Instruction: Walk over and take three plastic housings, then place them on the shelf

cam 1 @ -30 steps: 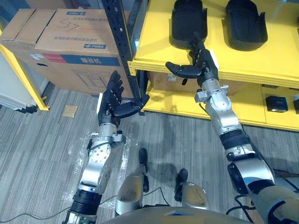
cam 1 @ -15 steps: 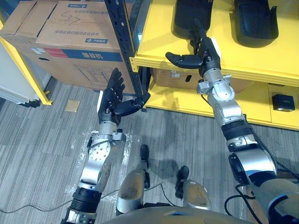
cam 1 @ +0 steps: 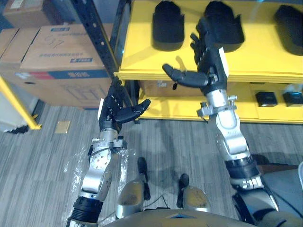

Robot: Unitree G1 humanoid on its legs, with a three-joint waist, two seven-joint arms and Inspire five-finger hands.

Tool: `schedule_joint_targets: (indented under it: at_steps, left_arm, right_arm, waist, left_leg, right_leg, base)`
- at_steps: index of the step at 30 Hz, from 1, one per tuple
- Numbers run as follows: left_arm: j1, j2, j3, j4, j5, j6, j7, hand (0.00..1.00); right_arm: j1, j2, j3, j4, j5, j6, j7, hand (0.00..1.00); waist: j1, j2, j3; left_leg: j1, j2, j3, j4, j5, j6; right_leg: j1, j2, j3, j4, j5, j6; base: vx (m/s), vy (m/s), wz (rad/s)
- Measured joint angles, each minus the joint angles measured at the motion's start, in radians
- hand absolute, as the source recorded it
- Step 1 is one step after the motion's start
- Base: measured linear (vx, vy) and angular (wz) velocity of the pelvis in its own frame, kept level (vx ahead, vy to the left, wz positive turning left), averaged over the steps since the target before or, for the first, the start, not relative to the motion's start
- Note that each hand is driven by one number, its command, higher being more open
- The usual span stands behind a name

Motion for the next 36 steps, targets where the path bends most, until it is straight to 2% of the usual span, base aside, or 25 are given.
schedule_joint_targets:
  at_steps: [1,5,9,14,16,20,23,25,28,31,33,36]
  left_arm:
    - [-0.001,-0.005,0.000,0.000,0.000,0.000,-0.001,1.00]
    - [0.005,-0.008,0.000,0.000,0.001,0.001,-0.009,1.00]
    - [0.021,-0.009,0.004,0.000,0.002,0.001,-0.030,1.00]
    - [0.055,-0.007,0.001,0.007,0.002,0.001,-0.037,1.00]
    - [0.069,-0.007,-0.008,0.007,0.002,0.001,-0.037,1.00]
    - [0.073,-0.007,-0.014,0.007,0.002,0.001,-0.038,1.00]
    - [0.073,-0.008,-0.014,0.006,0.002,0.001,-0.028,1.00]
    - [0.073,-0.008,-0.013,0.006,0.002,0.000,-0.027,1.00]
    - [0.074,-0.010,-0.013,0.005,0.002,0.000,-0.027,1.00]
    - [0.083,-0.014,-0.010,0.002,0.002,0.000,-0.027,1.00]
    - [0.084,-0.019,-0.003,-0.006,0.001,0.000,-0.028,1.00]
    - [0.086,-0.019,-0.001,-0.009,0.001,-0.002,-0.029,1.00]
  right_arm:
    - [0.036,0.000,-0.006,-0.007,-0.004,0.007,0.010,1.00]
    - [0.089,-0.003,-0.033,-0.009,-0.098,0.024,0.017,1.00]
    - [0.094,-0.051,-0.048,-0.009,-0.279,0.066,-0.009,1.00]
    - [0.095,-0.101,-0.093,0.009,-0.270,0.134,-0.074,1.00]
    - [0.104,-0.108,-0.112,0.037,-0.219,0.152,-0.092,1.00]
    - [0.171,-0.103,-0.121,0.038,-0.096,0.151,-0.116,1.00]
    - [0.229,-0.035,-0.156,0.037,-0.017,0.095,-0.153,1.00]
    - [0.267,0.015,-0.183,0.033,0.011,0.017,-0.178,1.00]
    - [0.301,0.057,-0.220,0.017,0.064,-0.060,-0.184,1.00]
    - [0.339,0.084,-0.239,0.015,0.103,-0.082,-0.169,1.00]
    - [0.389,0.101,-0.242,0.008,0.170,-0.087,-0.104,1.00]
    - [0.434,0.123,-0.241,-0.007,0.205,-0.087,-0.063,1.00]
  waist:
    - [-0.010,-0.008,-0.010]
    - [-0.011,-0.013,-0.043]
    - [-0.020,-0.012,-0.070]
    - [-0.027,-0.012,-0.078]
    - [-0.029,-0.012,-0.078]
    - [-0.031,-0.011,-0.103]
    - [-0.034,-0.012,-0.121]
    - [-0.037,-0.010,-0.134]
    - [-0.041,-0.008,-0.142]
    - [-0.047,-0.009,-0.155]
    - [-0.049,-0.008,-0.157]
    - [-0.058,-0.005,-0.160]
  left_leg:
    - [0.006,0.002,0.007,0.000,-0.002,-0.001]
    - [0.023,0.009,0.028,0.000,-0.009,-0.004]
    - [0.032,0.015,0.031,0.000,-0.010,-0.006]
    - [0.029,0.015,0.036,0.000,-0.010,-0.006]
    - [0.028,0.014,0.048,0.000,-0.011,-0.004]
    - [0.013,0.013,0.060,0.000,-0.013,-0.002]
    - [0.016,0.013,0.067,0.000,-0.012,0.001]
    - [0.019,0.013,0.071,0.000,-0.011,0.002]
    - [0.021,0.014,0.073,0.000,-0.016,-0.005]
    - [0.024,0.014,0.075,0.000,-0.025,-0.008]
    - [0.028,0.014,0.079,0.000,-0.026,-0.009]
    - [0.028,0.013,0.082,0.000,-0.026,-0.009]
  right_leg:
    - [0.003,0.001,0.005,-0.004,0.004,-0.001]
    - [0.015,0.008,0.026,-0.020,0.012,0.000]
    - [0.029,0.015,0.027,-0.036,0.017,-0.004]
    - [0.028,0.016,0.033,-0.047,0.023,0.000]
    - [0.023,0.016,0.046,-0.053,0.029,0.004]
    - [0.008,0.015,0.056,-0.068,0.036,0.009]
    - [0.007,0.016,0.063,-0.068,0.040,0.005]
    - [0.007,0.015,0.069,-0.067,0.040,0.004]
    - [0.007,0.015,0.073,-0.067,0.040,0.004]
    - [0.008,0.015,0.074,-0.066,0.036,0.002]
    - [0.009,0.015,0.078,-0.065,0.031,0.003]
    - [0.007,0.015,0.080,-0.066,0.029,-0.001]
  base:
    - [0.07,-0.009,-0.16]
    - [0.05,-0.006,-0.17]
    - [0.01,-0.002,-0.01]
    - [0.00,0.027,-0.03]
    - [0.01,0.034,-0.14]
    - [0.03,0.029,-0.09]
    - [0.06,0.010,-0.07]
    - [0.06,0.006,-0.05]
    - [0.01,0.009,-0.03]
    - [0.00,0.021,-0.02]
    - [0.00,0.030,-0.04]
    - [0.00,0.022,-0.02]
